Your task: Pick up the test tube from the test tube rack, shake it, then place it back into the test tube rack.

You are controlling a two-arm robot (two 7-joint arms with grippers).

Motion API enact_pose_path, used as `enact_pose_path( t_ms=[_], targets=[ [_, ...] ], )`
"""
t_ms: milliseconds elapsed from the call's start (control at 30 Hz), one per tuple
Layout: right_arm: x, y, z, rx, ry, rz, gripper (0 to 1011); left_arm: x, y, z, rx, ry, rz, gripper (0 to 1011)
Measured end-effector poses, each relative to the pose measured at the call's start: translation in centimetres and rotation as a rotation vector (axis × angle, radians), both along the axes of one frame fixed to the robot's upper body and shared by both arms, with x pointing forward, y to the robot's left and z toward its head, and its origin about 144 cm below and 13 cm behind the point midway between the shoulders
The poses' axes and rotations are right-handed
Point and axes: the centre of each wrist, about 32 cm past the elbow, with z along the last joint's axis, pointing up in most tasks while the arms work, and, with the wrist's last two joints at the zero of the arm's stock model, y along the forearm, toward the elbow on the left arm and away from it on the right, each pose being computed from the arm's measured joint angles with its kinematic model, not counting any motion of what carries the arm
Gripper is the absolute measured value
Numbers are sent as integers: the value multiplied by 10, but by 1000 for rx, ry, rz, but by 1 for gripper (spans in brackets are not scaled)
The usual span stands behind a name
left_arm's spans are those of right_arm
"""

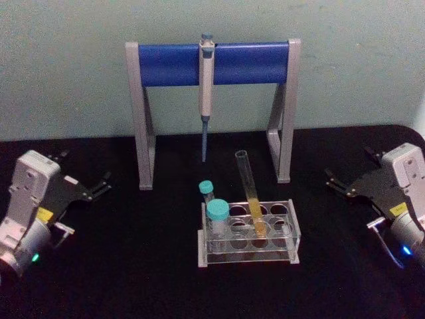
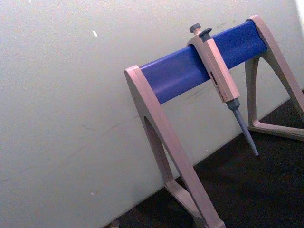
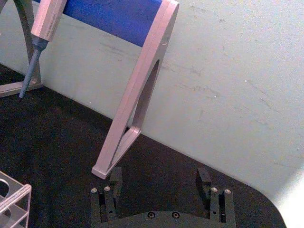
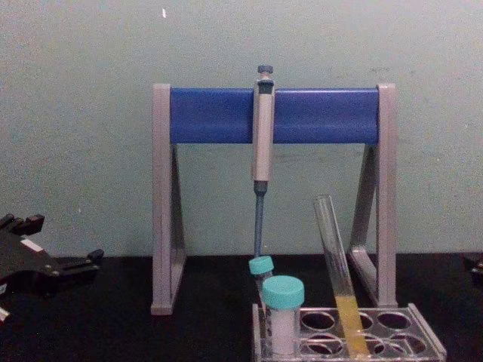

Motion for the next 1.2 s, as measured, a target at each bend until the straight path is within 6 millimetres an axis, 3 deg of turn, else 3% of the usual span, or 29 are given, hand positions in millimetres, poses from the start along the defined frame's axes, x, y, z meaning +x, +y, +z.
enact_pose_path(
  t_ms=[267,600,833,1200],
  targets=[
    [0,0,2,3,-3,-4,1000,0,0,0,0,0,0,1001],
    [-9,1,19,26,-45,44,1000,0,0,0,0,0,0,1001],
    [-23,7,37,67,-88,163,1000,0,0,0,0,0,0,1001],
    [-28,19,48,135,-64,352,1000,0,0,0,0,0,0,1001]
  ],
)
